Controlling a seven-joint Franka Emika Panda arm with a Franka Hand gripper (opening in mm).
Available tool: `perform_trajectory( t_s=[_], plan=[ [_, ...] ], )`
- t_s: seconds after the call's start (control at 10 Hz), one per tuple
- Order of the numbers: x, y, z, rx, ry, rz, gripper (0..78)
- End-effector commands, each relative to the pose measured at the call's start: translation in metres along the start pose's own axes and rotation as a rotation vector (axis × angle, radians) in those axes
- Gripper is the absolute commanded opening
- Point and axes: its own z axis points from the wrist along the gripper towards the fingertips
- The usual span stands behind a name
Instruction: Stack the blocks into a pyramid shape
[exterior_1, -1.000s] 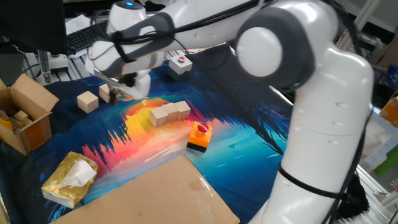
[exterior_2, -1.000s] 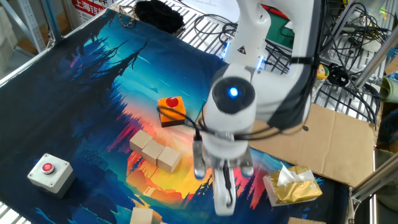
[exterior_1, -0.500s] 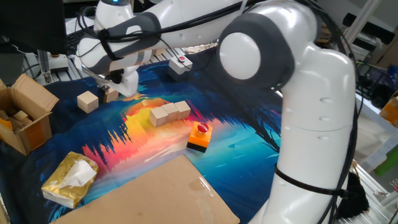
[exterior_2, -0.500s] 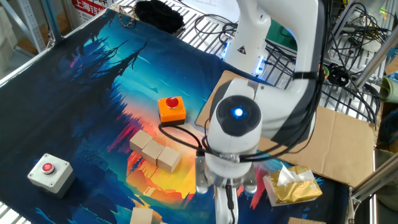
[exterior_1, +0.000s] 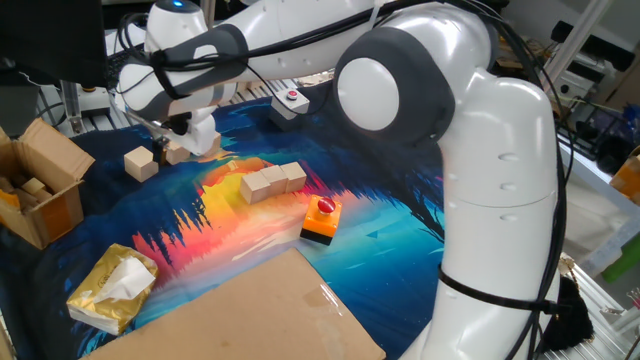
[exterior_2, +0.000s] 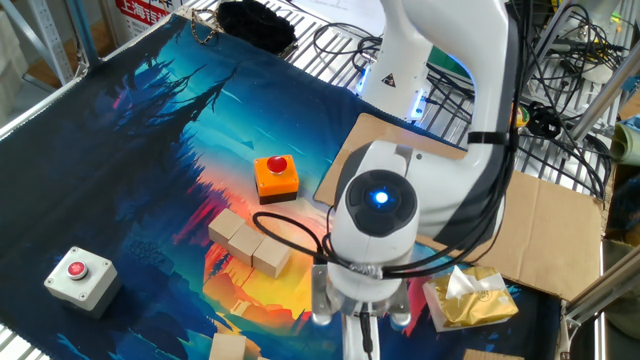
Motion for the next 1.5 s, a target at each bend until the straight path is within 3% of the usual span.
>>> perform_trajectory(
  t_s=[0.1,0.6,1.1,1.5],
  plan=[
    [-0.0002,0.0014,-0.0013,0.017,-0.034,-0.008,1.1],
    [-0.0002,0.0014,-0.0013,0.004,0.006,-0.084,1.1],
    [-0.0002,0.0014,-0.0013,0.004,0.019,-0.169,1.1],
    [-0.0002,0.0014,-0.0013,0.003,-0.005,-0.166,1.1]
  ],
)
